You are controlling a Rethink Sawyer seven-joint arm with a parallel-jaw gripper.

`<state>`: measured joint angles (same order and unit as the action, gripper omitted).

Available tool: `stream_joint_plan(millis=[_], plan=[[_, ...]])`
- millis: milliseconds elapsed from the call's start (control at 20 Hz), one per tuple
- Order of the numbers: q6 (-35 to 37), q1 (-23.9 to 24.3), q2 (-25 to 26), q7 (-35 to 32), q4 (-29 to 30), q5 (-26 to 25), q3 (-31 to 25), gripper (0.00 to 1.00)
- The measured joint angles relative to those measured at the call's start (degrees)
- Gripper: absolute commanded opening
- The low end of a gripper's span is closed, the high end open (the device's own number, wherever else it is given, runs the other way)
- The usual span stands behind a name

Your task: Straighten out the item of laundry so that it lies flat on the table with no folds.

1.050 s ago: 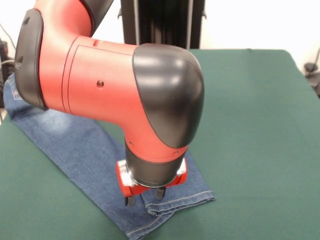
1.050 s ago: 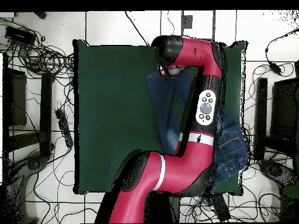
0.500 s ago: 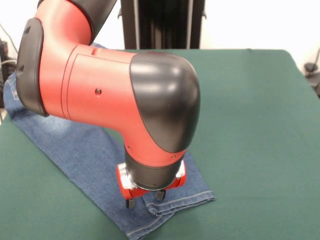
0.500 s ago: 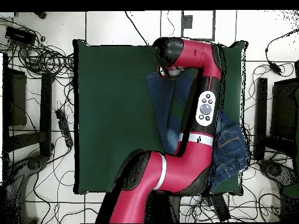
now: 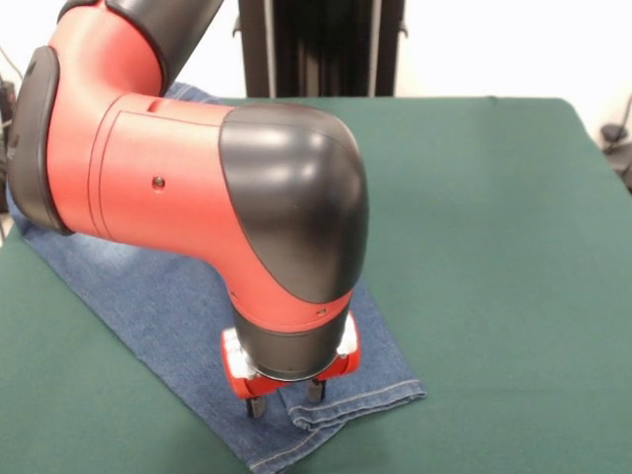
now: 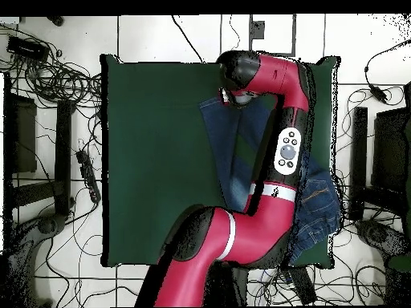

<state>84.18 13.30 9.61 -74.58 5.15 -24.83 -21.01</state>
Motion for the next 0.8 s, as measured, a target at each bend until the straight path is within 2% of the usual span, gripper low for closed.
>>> stream_joint_plan(millis=[700,750,800], plan=[[0.20,0.06,-0.08,0.00,-0.33,-1.24,-1.09,1.00],[0.18,0.06,-0.11,0.00,-0.38,-1.46,-1.23,0.00],[0.20,0.06,-0.11,0.00,-0.52,-1.63,-1.38,0.00]])
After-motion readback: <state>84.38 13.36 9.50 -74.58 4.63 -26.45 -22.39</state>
